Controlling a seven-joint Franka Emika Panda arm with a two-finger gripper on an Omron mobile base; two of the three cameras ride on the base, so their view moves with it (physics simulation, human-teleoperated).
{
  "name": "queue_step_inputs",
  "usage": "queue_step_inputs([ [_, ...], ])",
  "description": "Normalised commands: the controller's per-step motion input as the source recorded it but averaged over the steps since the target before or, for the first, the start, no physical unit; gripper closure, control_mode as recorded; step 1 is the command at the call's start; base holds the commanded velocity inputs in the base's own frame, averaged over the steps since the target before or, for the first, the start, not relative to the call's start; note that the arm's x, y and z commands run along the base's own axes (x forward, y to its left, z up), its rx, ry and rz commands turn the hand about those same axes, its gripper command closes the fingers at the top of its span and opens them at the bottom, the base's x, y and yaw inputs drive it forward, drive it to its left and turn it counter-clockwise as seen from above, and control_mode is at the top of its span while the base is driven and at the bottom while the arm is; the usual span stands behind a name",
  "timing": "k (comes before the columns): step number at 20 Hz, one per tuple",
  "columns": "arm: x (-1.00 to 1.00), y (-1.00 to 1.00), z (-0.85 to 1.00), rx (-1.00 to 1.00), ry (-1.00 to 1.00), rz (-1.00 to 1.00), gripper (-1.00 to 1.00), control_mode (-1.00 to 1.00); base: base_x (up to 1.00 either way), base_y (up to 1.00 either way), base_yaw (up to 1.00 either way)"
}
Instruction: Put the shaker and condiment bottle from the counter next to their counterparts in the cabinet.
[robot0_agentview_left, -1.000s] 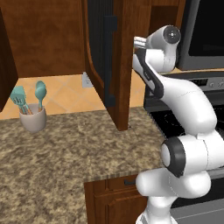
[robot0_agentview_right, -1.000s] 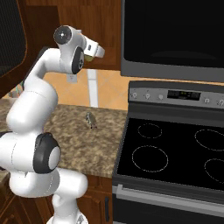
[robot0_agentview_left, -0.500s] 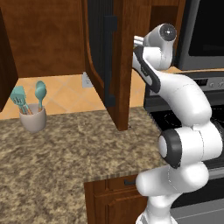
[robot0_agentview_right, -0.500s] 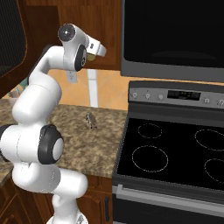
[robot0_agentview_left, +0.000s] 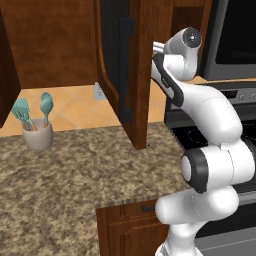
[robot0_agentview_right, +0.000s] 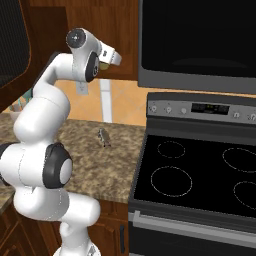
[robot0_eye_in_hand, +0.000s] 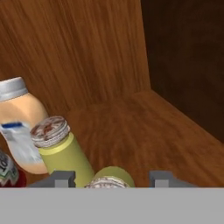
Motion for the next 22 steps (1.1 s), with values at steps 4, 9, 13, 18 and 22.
queue_step_inputs([
  [4, 0.01, 0.00, -0.08, 0.00, 0.00, 0.00, -1.00, -1.00, 0.00, 0.00, 0.00],
  [9, 0.07, 0.00, -0.08, 0.00, 0.00, 0.00, -1.00, -1.00, 0.00, 0.00, 0.00],
  [13, 0.25, 0.00, -0.12, 0.00, 0.00, 0.00, -1.00, -1.00, 0.00, 0.00, 0.00],
  [18, 0.44, 0.00, -0.18, -0.01, -0.02, 0.00, -1.00, -1.00, 0.00, 0.00, 0.00],
  [22, 0.51, 0.00, -0.19, -0.03, -0.05, 0.00, -1.00, -1.00, 0.00, 0.00, 0.00],
])
